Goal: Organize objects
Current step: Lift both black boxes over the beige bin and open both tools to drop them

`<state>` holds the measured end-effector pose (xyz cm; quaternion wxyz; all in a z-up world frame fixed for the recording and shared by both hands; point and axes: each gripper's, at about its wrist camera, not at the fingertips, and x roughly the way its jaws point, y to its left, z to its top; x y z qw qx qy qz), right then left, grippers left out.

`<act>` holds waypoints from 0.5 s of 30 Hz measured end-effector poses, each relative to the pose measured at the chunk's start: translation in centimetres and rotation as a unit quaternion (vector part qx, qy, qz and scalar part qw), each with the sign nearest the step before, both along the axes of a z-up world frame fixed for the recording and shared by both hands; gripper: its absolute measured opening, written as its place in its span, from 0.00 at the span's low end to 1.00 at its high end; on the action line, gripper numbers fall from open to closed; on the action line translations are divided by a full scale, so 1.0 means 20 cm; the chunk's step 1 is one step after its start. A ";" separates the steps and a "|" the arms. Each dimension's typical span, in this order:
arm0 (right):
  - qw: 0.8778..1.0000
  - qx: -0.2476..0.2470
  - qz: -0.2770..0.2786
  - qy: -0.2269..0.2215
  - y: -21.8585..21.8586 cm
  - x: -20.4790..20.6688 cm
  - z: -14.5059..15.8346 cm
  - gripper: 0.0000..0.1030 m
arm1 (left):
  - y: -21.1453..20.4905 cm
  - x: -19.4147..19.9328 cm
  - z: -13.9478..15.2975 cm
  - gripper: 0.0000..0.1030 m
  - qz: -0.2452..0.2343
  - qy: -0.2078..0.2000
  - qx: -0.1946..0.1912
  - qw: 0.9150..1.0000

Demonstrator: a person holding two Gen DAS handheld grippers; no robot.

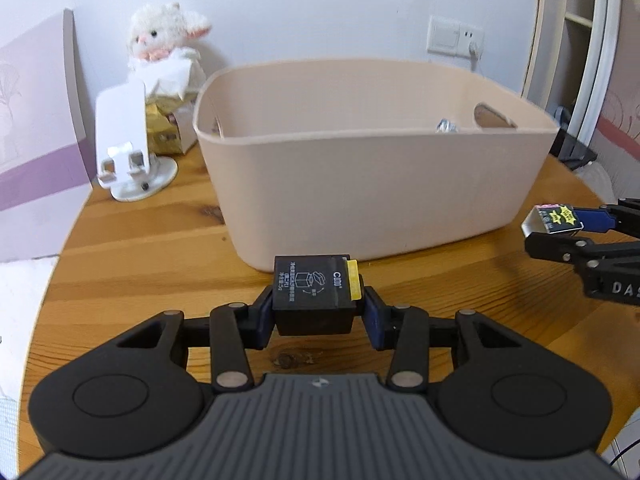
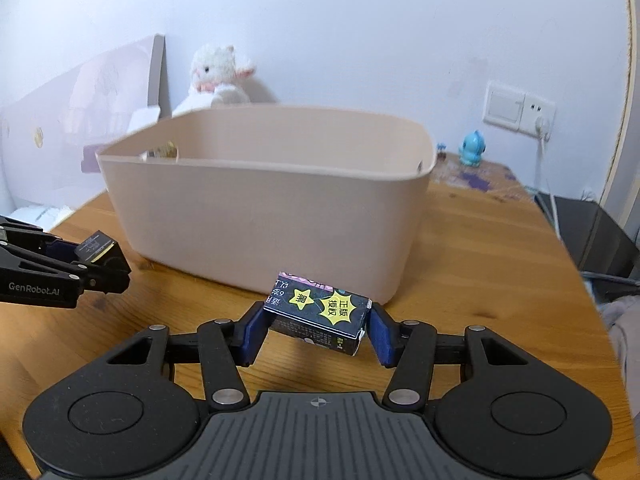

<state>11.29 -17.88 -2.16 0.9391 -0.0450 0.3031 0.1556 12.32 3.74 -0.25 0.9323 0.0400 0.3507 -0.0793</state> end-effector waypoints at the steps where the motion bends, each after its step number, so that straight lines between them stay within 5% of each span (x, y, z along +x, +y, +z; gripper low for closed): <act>1: 1.000 0.003 0.000 -0.005 -0.01 -0.01 0.03 0.49 | 0.00 -0.01 0.02 0.45 -0.001 -0.005 0.000 1.000; 15: 0.995 0.039 0.000 -0.094 -0.10 -0.04 0.41 0.49 | 0.03 -0.08 0.40 0.45 -0.009 -0.086 -0.005 0.996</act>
